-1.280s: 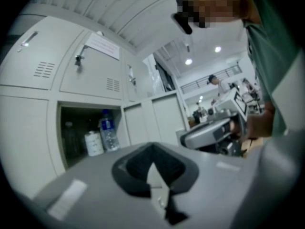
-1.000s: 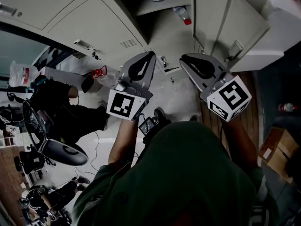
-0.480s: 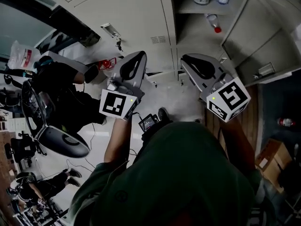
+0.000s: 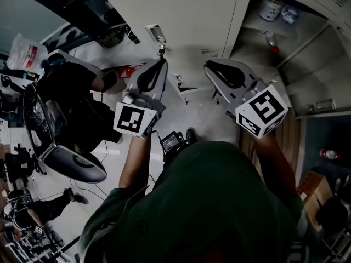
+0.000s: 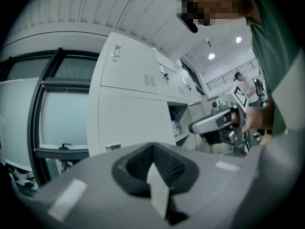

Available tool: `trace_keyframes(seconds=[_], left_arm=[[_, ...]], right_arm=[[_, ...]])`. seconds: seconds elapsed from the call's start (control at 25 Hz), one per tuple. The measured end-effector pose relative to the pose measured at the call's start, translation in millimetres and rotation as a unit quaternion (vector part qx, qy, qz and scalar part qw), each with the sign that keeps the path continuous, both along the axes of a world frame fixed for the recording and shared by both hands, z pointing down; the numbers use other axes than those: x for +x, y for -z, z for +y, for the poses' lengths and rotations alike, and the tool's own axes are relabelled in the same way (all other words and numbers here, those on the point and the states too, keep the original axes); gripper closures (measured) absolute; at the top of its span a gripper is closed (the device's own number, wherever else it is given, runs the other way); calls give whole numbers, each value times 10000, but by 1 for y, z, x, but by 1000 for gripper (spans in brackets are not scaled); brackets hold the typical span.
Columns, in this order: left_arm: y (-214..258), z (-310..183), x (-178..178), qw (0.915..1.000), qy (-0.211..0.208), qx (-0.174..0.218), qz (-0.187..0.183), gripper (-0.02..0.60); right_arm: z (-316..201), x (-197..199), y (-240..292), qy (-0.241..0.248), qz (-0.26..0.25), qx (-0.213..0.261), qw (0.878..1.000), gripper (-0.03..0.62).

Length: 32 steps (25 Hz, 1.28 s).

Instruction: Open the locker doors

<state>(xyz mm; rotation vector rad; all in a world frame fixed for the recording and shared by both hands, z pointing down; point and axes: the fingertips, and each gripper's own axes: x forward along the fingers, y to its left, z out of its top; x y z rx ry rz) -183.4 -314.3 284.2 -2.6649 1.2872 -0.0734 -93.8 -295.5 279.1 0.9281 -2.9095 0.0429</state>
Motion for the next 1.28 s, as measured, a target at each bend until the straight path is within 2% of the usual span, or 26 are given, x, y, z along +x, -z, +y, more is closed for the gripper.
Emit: trace_keyframes(seconds=[0.28,0.52,0.88,1.28], left_arm=[[-13,-29,-30,10000,30,-62,58,595],[-28,-55,-59,9988,-5,-469,105,594],[-25,-84,-87,9992,-173,-325,166,594],[-27,-109,-102,9991,-104,-329,255,580]], right_arm=[[-34,-44,-11,110,55,-83,9999,566],[-62,-87,-24,125,187,-306,9993,566],[-103,-134,-41,-138,370,-453,9982,566],[-137,-150,-53,-566,475,-383,9965,566]])
